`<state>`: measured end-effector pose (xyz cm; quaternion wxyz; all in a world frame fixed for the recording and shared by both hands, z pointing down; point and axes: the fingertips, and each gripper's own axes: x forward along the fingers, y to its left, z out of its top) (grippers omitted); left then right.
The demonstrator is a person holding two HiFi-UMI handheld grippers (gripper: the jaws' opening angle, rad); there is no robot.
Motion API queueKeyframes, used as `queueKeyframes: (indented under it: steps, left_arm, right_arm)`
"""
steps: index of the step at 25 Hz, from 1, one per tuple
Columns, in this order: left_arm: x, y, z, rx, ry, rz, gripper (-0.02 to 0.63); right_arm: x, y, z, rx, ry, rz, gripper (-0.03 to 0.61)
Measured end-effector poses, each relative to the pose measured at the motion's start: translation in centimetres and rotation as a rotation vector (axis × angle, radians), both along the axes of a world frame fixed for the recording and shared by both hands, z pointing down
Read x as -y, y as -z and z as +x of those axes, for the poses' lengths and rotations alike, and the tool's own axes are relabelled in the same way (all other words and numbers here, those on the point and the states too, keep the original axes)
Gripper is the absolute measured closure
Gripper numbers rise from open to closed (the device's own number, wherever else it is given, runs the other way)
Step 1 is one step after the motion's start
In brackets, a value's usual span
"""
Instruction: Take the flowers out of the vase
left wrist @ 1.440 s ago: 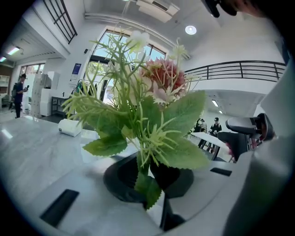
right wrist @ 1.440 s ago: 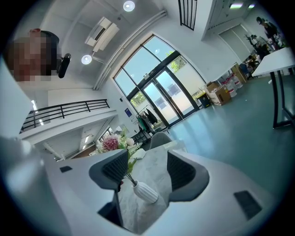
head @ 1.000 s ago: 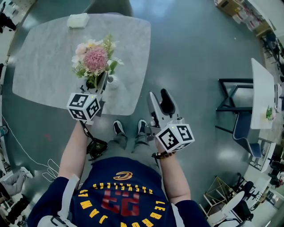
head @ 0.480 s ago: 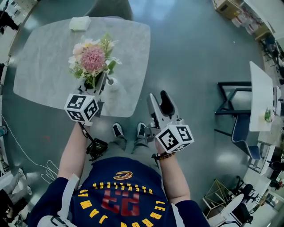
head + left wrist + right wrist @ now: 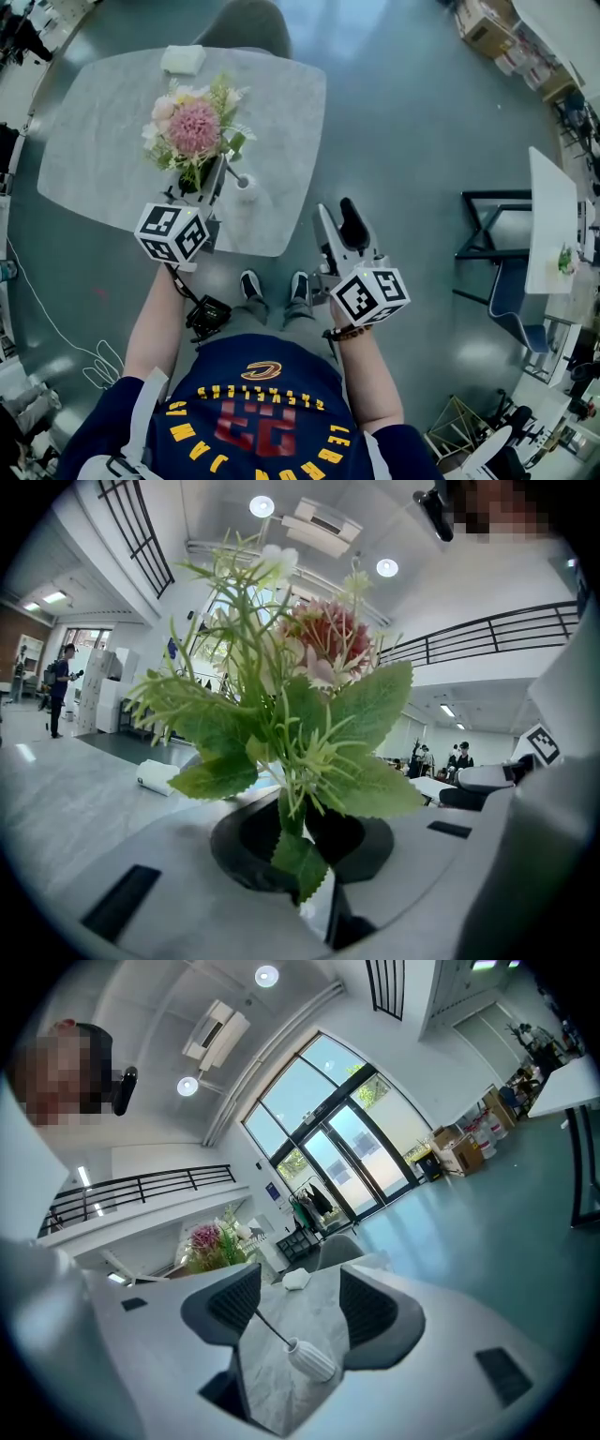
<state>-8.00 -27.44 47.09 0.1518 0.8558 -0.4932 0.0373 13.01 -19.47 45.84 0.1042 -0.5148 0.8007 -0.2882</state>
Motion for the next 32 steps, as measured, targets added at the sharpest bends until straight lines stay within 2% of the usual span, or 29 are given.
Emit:
queueKeyframes:
  steps: [11, 16, 24, 32]
  left_arm:
    - [-1.0, 3.0, 0.1, -0.041, 0.03, 0.037, 0.574]
    - [-1.9, 4.5, -0.4, -0.064, 0.05, 0.051, 0.573]
    - [-3.3, 7.2, -1.3, -0.142, 0.087, 0.067, 0.572]
    - [-3.4, 9.7, -0.7, -0.184, 0.119, 0.113, 0.572]
  right_arm:
    - [-0.2, 1.5, 0.9, -0.012, 0.018, 0.02, 0.318]
    - [-0.5, 0.9, 1.6, -0.018, 0.009, -0.024, 0.318]
    - [-0.9, 2.0, 2.1, -0.048, 0.016, -0.022, 0.319]
    - [1.0, 5.8, 3.1, -0.053, 0.038, 0.078, 0.319]
